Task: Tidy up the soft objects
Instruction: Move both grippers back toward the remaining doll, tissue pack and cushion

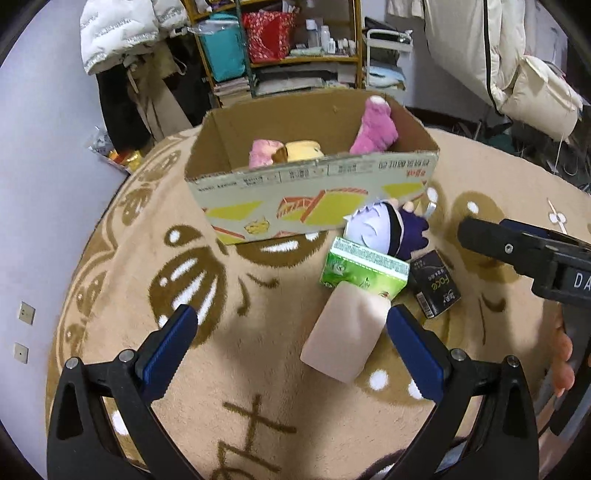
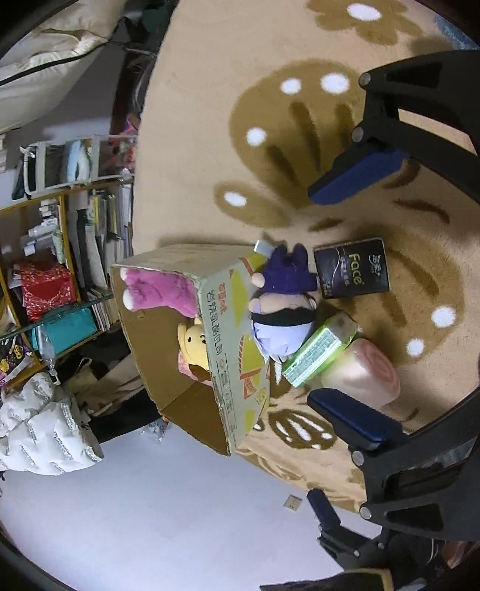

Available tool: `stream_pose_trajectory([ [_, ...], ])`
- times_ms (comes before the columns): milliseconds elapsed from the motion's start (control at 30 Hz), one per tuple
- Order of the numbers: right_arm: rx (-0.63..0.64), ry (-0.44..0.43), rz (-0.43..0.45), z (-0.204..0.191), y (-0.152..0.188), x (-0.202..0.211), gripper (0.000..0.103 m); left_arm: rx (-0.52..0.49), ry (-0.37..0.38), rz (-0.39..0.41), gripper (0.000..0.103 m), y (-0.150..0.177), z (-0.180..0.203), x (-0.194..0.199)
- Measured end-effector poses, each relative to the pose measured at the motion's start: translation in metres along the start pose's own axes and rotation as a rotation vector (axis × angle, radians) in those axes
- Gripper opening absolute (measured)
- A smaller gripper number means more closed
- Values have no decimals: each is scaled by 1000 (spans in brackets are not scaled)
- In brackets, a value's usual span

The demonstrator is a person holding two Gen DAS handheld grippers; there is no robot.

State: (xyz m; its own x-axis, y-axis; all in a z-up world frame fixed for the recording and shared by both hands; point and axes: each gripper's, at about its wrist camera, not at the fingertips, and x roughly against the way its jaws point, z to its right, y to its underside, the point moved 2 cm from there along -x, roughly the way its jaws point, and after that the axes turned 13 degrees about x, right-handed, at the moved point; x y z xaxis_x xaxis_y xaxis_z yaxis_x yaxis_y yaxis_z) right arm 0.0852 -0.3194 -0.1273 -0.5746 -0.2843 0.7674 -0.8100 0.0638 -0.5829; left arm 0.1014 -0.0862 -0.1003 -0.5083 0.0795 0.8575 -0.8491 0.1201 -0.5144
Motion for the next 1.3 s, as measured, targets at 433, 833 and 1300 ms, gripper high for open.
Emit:
stream_pose_trajectory([
  [433,-1,18,-89,8,3,-32,103,-22,85,-87,101,2,9,-22],
  [833,11,33,-178,5,12,-52,98,-85,123,-220,101,16,27,-52],
  [1300,31,22,-312,1,29,-80,85,-41,44,-291,101,19,16,-81],
])
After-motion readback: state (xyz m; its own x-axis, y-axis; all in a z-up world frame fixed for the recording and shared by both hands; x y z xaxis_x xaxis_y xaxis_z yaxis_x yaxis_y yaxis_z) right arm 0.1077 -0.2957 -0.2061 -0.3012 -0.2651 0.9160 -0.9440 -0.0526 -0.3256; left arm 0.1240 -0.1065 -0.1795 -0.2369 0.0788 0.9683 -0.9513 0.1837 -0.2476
